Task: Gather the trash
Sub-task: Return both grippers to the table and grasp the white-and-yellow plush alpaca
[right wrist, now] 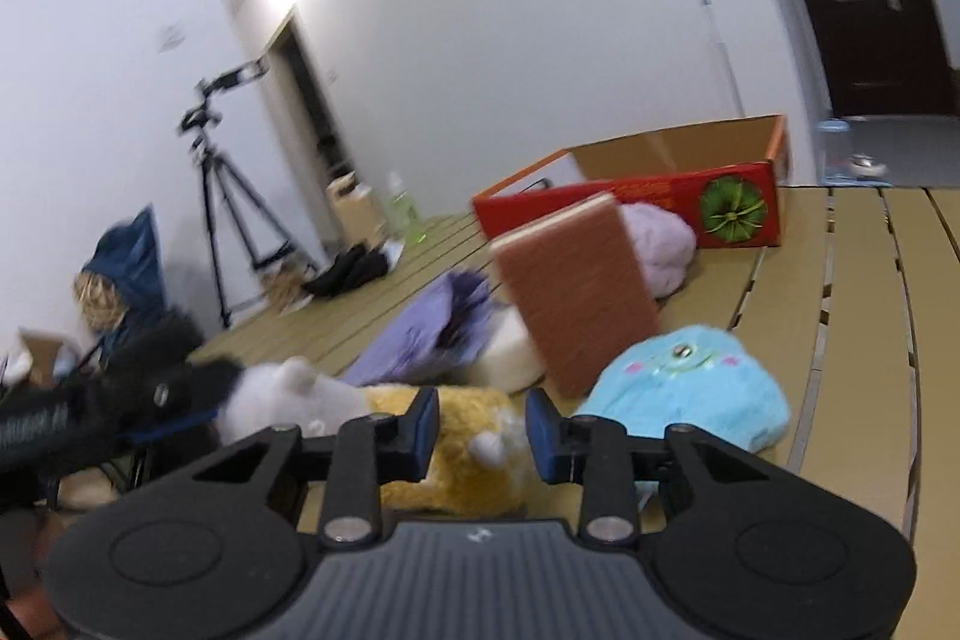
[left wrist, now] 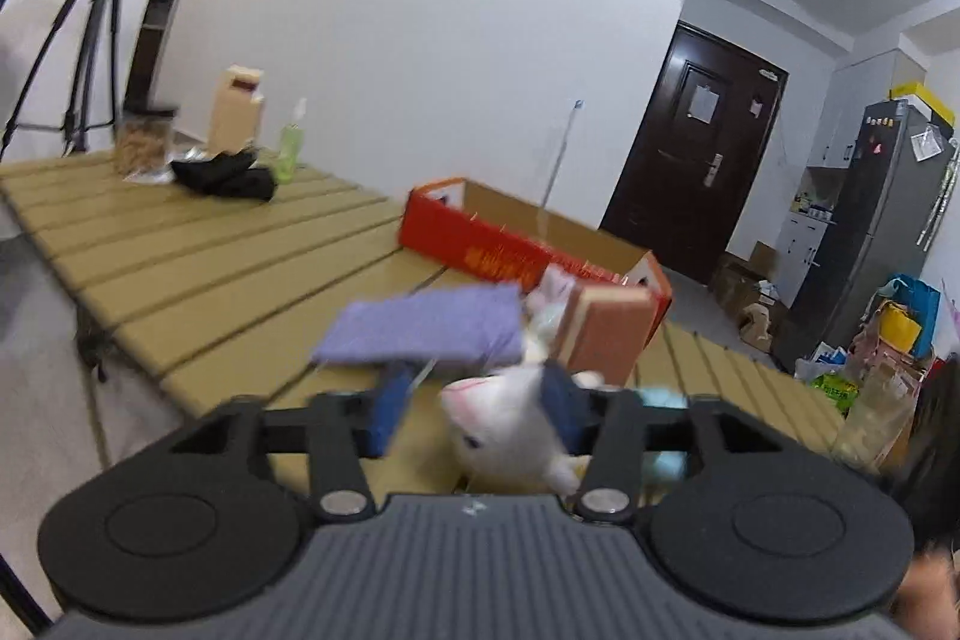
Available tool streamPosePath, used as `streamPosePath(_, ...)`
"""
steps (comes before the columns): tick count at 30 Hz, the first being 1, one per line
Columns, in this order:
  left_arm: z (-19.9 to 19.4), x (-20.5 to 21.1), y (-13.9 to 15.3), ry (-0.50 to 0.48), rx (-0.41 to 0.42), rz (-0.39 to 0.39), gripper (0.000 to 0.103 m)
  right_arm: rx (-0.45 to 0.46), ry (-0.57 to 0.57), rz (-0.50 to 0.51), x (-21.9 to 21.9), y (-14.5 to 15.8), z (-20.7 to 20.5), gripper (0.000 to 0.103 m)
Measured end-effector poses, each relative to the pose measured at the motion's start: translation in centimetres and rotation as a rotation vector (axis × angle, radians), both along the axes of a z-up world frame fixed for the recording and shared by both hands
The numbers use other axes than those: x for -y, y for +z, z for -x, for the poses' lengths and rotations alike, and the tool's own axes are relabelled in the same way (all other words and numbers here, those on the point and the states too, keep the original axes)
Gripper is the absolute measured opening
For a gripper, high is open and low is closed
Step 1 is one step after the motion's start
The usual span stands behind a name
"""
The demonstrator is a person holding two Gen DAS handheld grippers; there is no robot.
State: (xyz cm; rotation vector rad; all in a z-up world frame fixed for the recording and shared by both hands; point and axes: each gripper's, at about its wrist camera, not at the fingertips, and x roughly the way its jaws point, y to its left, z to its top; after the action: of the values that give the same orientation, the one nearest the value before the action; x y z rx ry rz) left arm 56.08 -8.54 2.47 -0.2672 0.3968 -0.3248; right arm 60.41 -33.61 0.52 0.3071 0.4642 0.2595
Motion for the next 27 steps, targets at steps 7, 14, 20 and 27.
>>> streamPosePath(7, 0.3, -1.3, -3.1, 0.045, -0.089, -0.034, 0.066, -0.024, -0.006, 0.024, -0.6, -0.4, 1.2, 0.045)
streamPosePath(14, 0.6, -0.5, -2.3, -0.046, -0.089, 0.061, 0.072, -0.03, 0.009, -0.011, -0.6, -1.1, -0.4, 0.055)
streamPosePath(20, -0.3, -0.2, -3.5, -0.026, -0.13, 0.063, 0.052, -0.087, 0.032, -0.054, -1.0, -1.2, 0.6, 0.04)
streamPosePath(27, -1.4, -2.1, -3.8, -0.008, -0.141, 0.159, 0.06, -0.016, 0.04, 0.082, -2.0, -0.9, 2.8, 0.045)
